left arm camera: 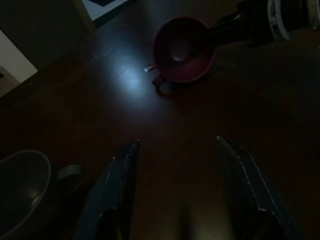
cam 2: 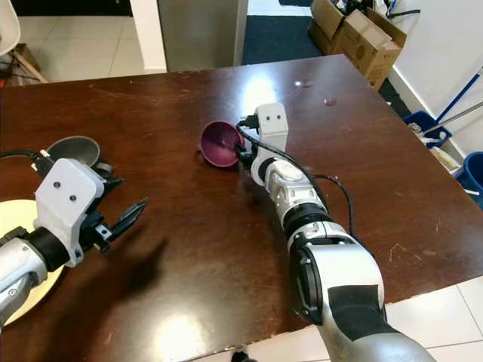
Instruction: Setting the table
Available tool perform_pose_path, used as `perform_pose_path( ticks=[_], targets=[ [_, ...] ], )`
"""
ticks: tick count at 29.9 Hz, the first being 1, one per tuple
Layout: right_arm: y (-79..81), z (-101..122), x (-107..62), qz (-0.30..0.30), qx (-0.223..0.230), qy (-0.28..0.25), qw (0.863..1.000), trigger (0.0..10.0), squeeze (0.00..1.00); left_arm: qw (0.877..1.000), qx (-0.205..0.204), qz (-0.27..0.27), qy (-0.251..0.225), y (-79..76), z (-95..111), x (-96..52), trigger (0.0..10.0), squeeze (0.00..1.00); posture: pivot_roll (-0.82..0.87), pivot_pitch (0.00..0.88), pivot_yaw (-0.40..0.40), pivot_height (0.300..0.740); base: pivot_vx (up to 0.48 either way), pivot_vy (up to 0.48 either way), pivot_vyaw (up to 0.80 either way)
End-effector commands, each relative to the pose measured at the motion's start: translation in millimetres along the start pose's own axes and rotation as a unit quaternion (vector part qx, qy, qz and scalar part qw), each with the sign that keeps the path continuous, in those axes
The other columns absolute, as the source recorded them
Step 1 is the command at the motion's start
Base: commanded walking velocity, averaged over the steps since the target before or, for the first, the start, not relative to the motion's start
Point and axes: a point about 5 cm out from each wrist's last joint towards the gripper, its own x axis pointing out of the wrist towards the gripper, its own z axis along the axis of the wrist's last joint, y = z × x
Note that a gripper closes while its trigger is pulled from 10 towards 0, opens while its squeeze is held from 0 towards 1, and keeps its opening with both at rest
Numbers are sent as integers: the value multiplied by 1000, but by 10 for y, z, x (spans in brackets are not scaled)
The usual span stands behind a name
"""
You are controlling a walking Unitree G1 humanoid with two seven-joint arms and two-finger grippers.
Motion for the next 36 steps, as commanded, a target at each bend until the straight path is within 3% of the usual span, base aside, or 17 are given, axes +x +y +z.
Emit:
perform_pose_path(
  ticks=[1, 11, 14, 16, 17, 18, 20, 24, 27, 32, 36],
  targets=[
    [-22, -100, -15, -8, 18, 16, 1000, 0, 0, 1000, -2, -6, 4, -29, -15, 5, 10000, 0, 272, 206, 75, 740, 0, 0, 0],
    [-81, -80, -29, -14, 78, 5, 997, 0, 0, 1000, -5, -8, 0, -44, -16, 41, 10000, 0, 259, 191, 72, 740, 0, 0, 0],
    [-88, -49, -26, -16, 122, -2, 992, 0, 0, 1000, -4, -8, -2, -47, -19, 54, 10000, 0, 254, 185, 71, 740, 0, 0, 0],
    [-57, 37, -6, -8, 176, -11, 984, 0, 0, 1000, -4, -9, -2, -52, -23, 56, 10000, 0, 245, 183, 70, 740, 0, 0, 0],
    [-32, 89, 5, -1, 191, -13, 982, 3333, 0, 1000, -4, -10, -2, -56, -27, 57, 10000, 0, 245, 183, 70, 740, 0, 0, 0],
    [-11, 140, 14, 6, 205, -15, 979, 10000, 0, 1000, -4, -10, -2, -62, -32, 61, 10000, 0, 231, 179, 72, 740, 0, 0, 0],
    [3, 177, 19, 12, 211, -13, 977, 10000, 0, 1000, -4, -12, -2, -68, -35, 64, 10000, 0, 231, 179, 72, 740, 0, 0, 0],
    [20, 270, 17, 43, 171, 1, 984, 10000, 0, 1000, -7, -17, -6, -91, -35, 83, 10000, 0, 225, 179, 71, 740, 0, 0, 0],
    [-99, 250, -37, 60, 109, 35, 992, 10000, 0, 1000, -12, -20, -10, -122, -45, 115, 10000, 0, 183, 169, 60, 740, 0, 0, 0],
    [-250, 74, -122, 56, 140, 87, 985, 10000, 0, 999, -15, -27, -13, -153, -63, 147, 10000, 0, 156, 164, 55, 740, 0, 0, 0],
    [-362, -54, -209, 68, 135, 130, 980, 10000, 0, 999, -16, -27, -15, -156, -70, 152, 10000, 0, 145, 161, 52, 740, 0, 0, 0]
  ],
)
